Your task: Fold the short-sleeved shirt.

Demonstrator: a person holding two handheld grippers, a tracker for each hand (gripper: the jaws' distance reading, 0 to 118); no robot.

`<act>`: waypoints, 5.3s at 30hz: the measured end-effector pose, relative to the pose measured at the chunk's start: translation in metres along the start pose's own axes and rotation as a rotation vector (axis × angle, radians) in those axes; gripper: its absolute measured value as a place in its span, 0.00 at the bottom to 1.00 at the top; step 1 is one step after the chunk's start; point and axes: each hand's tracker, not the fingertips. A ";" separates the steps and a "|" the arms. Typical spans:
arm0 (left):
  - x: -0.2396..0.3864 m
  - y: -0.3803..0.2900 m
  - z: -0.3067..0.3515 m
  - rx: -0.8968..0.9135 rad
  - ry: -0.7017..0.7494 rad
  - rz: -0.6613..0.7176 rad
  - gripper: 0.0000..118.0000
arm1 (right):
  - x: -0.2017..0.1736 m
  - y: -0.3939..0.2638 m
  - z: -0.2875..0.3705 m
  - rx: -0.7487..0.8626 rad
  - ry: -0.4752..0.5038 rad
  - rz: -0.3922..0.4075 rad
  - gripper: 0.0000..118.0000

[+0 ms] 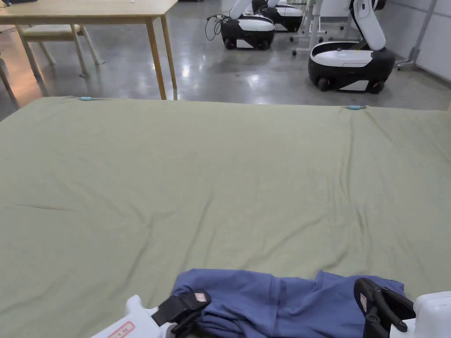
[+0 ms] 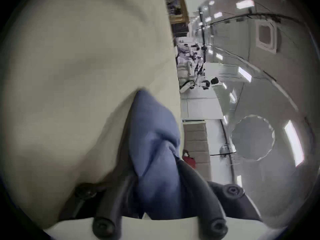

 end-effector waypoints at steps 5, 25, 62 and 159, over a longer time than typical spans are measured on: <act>0.022 0.048 0.052 0.189 0.148 -0.202 0.12 | 0.001 0.002 0.000 0.009 0.002 -0.001 0.01; 0.142 -0.197 -0.131 -0.290 0.480 -1.613 0.12 | 0.052 -0.016 0.027 -0.014 -0.051 -0.041 0.01; 0.113 -0.038 -0.011 -0.284 0.163 -0.625 0.96 | 0.060 -0.051 -0.121 -0.408 0.266 -0.359 0.01; 0.359 -0.027 0.064 0.531 0.262 -1.337 0.50 | 0.010 0.164 -0.021 0.266 -0.127 0.083 0.41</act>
